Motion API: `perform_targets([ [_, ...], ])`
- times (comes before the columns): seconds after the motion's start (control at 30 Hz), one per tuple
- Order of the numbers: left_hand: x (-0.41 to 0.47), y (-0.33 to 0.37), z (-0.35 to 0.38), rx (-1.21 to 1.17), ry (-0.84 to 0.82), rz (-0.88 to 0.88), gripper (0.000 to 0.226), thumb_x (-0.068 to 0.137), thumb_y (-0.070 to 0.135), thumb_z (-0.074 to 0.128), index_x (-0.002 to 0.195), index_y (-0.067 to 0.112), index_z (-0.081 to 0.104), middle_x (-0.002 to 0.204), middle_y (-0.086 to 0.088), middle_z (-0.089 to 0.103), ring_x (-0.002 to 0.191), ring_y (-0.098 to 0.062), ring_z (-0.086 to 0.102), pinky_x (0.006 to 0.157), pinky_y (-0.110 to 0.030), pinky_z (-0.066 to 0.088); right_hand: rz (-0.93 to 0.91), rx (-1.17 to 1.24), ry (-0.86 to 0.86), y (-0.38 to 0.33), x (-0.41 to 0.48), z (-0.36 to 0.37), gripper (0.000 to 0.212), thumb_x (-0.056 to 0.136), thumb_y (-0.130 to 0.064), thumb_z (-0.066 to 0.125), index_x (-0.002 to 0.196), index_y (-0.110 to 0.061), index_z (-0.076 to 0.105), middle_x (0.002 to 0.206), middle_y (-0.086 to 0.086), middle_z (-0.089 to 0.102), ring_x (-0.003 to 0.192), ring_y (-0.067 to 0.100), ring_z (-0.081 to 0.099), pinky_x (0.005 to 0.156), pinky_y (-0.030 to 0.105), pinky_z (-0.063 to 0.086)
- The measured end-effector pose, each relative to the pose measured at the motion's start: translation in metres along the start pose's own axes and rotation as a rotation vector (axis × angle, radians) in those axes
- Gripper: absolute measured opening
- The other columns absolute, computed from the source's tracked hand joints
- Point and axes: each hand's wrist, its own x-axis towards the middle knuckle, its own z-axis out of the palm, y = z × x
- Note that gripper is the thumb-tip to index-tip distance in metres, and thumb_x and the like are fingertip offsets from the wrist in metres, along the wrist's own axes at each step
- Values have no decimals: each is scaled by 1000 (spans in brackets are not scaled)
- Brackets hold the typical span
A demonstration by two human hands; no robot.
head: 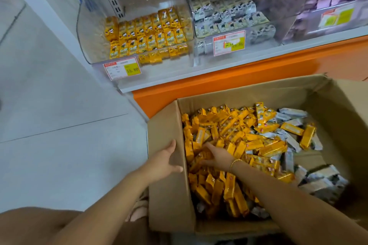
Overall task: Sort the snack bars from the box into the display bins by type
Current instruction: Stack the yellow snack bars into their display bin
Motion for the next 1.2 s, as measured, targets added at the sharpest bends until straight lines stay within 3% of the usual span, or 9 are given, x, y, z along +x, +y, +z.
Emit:
perform_targets([
  [0.47, -9, 18, -2, 68, 2, -52, 101, 85, 26, 69, 152, 16, -6, 160, 0, 0, 146, -20, 13, 116, -31, 18, -110, -334, -43, -8, -7, -13, 46, 87, -27, 67, 130, -18, 57, 126, 6, 60, 116, 21, 55, 97, 30, 47],
  [0.6, -12, 33, -22, 157, -36, -123, 72, 86, 34, 67, 145, 10, 34, 145, -7, 43, 128, -21, 46, 101, -30, 40, -73, -236, 68, -5, -19, -78, 49, 82, -32, 72, 128, -22, 59, 122, 2, 62, 108, 18, 57, 92, 31, 49],
  [0.67, -17, 47, -38, 135, -43, -83, 52, 86, 38, 67, 125, 5, 58, 113, -6, 63, 97, -16, 59, 81, -27, 47, -64, -35, 157, -5, -37, -117, 44, 77, -33, 78, 118, -26, 64, 92, -6, 68, 80, 8, 62, 75, 25, 52],
  [0.7, -21, 54, -45, 96, -31, -58, 47, 86, 39, 66, 115, 3, 64, 101, -6, 66, 88, -16, 61, 76, -28, 49, -83, 116, 208, -9, -51, -134, 36, 75, -30, 80, 108, -29, 67, 69, -13, 62, 64, 4, 57, 67, 21, 50],
  [0.77, -31, 70, -59, -98, -21, -31, 42, 87, 40, 64, 109, 4, 66, 102, -8, 68, 96, -20, 65, 84, -31, 53, -170, 452, 300, -29, -79, -159, 23, 75, -19, 80, 85, -35, 66, 48, -16, 44, 50, 2, 49, 67, 22, 51],
  [0.87, -50, 99, -81, -586, -3, 60, 37, 92, 29, 59, 119, 5, 59, 117, -11, 65, 108, -21, 63, 85, -25, 52, -362, 832, 360, -73, -109, -179, 33, 78, 0, 71, 105, -19, 68, 62, -13, 66, 59, 0, 59, 62, 16, 51],
  [0.97, -58, 123, -108, -975, 120, 230, 26, 91, 19, 58, 114, 8, 62, 109, -10, 71, 97, -20, 69, 79, -25, 56, -493, 971, 452, -110, -123, -187, 40, 72, 3, 70, 111, -9, 66, 80, -3, 74, 69, 4, 66, 61, 16, 52],
  [1.1, -60, 138, -132, -1198, 172, 355, 19, 91, 11, 54, 106, 4, 64, 106, -16, 71, 101, -29, 68, 89, -37, 54, -578, 1150, 535, -141, -126, -186, 33, 77, 10, 65, 103, -10, 66, 62, -8, 68, 58, 0, 62, 57, 13, 50],
  [1.2, -58, 138, -142, -1329, 144, 416, 27, 83, 12, 58, 108, 2, 63, 104, -17, 71, 95, -27, 70, 80, -33, 58, -551, 1244, 600, -150, -121, -184, 22, 82, 2, 63, 100, -10, 66, 64, -8, 68, 61, 1, 62, 61, 16, 55],
])
